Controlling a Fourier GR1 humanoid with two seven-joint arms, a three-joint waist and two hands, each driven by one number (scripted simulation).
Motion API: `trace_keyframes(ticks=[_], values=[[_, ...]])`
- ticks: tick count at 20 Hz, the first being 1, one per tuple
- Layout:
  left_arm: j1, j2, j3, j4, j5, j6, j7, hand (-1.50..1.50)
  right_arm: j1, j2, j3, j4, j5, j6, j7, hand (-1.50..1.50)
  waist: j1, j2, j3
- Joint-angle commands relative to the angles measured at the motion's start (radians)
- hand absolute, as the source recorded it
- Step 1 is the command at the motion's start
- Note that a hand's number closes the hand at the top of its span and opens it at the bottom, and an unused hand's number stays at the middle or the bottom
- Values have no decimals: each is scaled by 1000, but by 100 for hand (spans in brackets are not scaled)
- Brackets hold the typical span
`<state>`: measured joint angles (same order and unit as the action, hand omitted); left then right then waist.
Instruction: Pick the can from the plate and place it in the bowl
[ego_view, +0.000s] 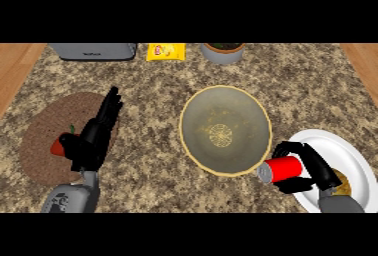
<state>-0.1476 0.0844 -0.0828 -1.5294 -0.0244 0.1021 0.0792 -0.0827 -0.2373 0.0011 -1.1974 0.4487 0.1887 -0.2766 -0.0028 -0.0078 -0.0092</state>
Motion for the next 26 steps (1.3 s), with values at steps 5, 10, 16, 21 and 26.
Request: trace_keyframes(ticks=[5, 10, 16, 21, 26], values=[[-12, -14, -17, 13, -2, -7, -9, 0, 31, 233, 422, -126, -11, -341, 254, 150, 41, -2, 9], [-19, -15, -17, 20, -8, -2, 1, 0, 4, 236, 713, -295, -29, -641, 358, 150, 39, -5, 10], [-29, 13, 18, 10, 3, -4, 25, 0, -104, 237, 942, -431, 233, -932, 590, 150, 16, -13, 5], [9, -8, -1, 8, -2, 2, 5, 0, -209, 237, 981, -489, 466, -913, 900, 150, -4, -18, 2], [6, -4, -2, 0, -9, 4, 11, 0, -337, 237, 970, -574, 614, -784, 1207, 150, -7, -20, 3]])
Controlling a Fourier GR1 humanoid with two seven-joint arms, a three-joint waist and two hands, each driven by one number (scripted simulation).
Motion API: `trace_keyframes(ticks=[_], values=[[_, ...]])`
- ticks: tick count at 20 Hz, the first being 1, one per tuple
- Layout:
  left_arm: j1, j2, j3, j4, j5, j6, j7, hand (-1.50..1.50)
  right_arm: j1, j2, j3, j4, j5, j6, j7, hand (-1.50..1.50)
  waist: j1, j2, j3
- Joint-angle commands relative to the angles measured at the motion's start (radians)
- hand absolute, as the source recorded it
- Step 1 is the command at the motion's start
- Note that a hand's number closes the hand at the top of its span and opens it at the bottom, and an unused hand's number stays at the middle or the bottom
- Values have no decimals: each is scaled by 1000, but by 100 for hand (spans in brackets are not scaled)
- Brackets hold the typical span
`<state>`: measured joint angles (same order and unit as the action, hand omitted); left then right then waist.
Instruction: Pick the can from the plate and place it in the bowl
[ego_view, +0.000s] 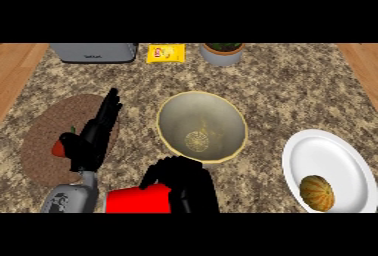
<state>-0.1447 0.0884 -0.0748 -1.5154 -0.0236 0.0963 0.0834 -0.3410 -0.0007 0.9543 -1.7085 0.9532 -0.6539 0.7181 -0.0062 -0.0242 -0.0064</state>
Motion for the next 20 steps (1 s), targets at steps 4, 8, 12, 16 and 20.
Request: trace_keyframes(ticks=[4, 8, 12, 16, 20], values=[[-32, 21, 20, 10, 6, -14, -5, 0, -259, 1, -39, -109, 154, 177, 431, 150, 10, 4, 0], [-28, -11, 1, 26, -8, 3, -29, 0, -472, 0, -100, -63, 148, 240, 603, 150, 29, 15, 2], [-38, 11, 8, 25, 2, -21, -5, 0, -562, 0, -156, -19, 103, 287, 690, 150, 34, 17, 3], [-22, -6, -8, -9, -6, -8, 3, 0, -602, 0, -224, 98, 114, 396, 673, 150, 23, 17, 4], [17, 18, 11, -44, 9, -21, 16, 0, -596, 0, -254, 180, 124, 492, 633, 150, 18, 16, 5]])
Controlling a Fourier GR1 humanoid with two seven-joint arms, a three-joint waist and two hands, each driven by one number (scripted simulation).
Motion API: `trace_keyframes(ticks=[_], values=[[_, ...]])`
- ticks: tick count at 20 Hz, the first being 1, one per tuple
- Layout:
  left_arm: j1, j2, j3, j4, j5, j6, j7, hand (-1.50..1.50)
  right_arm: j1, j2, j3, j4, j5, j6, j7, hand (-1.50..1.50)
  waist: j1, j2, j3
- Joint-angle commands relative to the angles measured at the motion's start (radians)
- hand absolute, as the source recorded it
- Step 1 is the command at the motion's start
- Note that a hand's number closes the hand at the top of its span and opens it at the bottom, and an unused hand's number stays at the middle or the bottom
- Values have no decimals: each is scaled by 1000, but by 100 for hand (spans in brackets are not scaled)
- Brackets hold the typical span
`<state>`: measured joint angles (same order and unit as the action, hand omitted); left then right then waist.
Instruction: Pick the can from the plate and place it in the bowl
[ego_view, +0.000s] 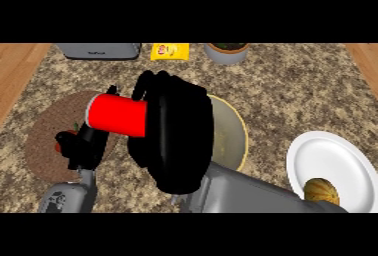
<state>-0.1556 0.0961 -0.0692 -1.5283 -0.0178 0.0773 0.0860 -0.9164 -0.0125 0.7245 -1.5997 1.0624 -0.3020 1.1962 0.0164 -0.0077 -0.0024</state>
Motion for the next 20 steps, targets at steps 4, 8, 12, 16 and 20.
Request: trace_keyframes(ticks=[4, 8, 12, 16, 20], values=[[35, -32, -20, -1, -15, 20, -26, 0, 8, 12, -67, 166, 43, 123, 63, 150, -13, 7, 2], [10, 5, 14, -60, 8, 1, 42, 0, 60, 10, -143, 140, 75, 122, 40, 150, -17, 4, 3], [30, -8, 15, -28, -2, 8, -4, 0, 180, -71, -182, 212, 70, 59, -120, 150, -17, 8, 3], [68, -20, -6, -27, -24, 9, -47, 0, 260, -86, -250, 260, 72, -28, -222, 150, -13, 8, 3], [-6, -47, -37, -75, -52, 46, 74, 0, 315, -113, -325, 229, -100, 77, -317, 150, -17, 7, 3]])
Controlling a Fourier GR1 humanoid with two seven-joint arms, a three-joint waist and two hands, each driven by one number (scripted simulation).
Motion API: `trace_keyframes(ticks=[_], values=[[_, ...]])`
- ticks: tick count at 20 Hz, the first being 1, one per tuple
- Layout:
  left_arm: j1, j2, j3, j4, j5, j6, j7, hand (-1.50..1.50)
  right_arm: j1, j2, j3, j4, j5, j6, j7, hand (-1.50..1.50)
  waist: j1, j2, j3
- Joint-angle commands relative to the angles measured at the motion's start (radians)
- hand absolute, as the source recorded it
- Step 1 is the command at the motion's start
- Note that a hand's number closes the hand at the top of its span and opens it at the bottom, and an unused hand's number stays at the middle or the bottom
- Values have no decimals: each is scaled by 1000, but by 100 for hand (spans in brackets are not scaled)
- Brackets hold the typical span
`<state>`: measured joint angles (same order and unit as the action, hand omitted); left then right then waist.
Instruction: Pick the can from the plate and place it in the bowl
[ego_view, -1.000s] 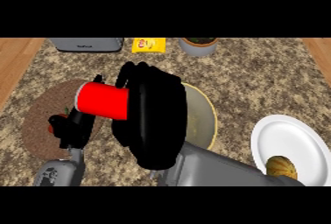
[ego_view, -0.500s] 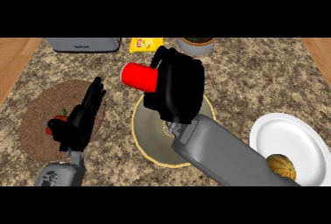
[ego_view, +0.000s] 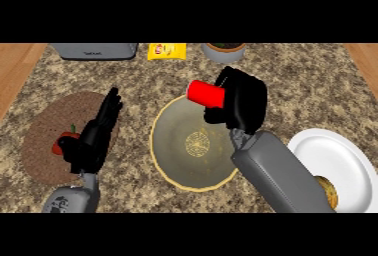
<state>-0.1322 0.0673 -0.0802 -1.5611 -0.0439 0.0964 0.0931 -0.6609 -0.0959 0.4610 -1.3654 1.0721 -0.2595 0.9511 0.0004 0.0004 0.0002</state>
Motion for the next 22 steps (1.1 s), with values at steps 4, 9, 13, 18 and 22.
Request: trace_keyframes(ticks=[4, 9, 13, 18, 22], values=[[14, 18, 19, -21, 12, -20, -9, 0, 149, 40, -97, 90, -192, -100, -180, -150, 7, 2, 0], [-58, 14, 41, 48, 15, -21, 3, 0, 218, 44, -112, 7, -315, -98, -370, -150, -4, 1, 0], [12, 3, 16, 13, -1, -17, -20, 0, 174, 93, -127, 36, -314, -263, -453, -150, 6, 1, 0], [-27, 10, 42, 50, -1, -15, -22, 0, 247, 36, -209, -153, -333, -271, -503, -150, -7, -2, 0], [2, 14, 41, 26, 7, -34, -37, 0, 321, 37, -242, -337, -396, -199, -414, -150, -7, -3, 0]])
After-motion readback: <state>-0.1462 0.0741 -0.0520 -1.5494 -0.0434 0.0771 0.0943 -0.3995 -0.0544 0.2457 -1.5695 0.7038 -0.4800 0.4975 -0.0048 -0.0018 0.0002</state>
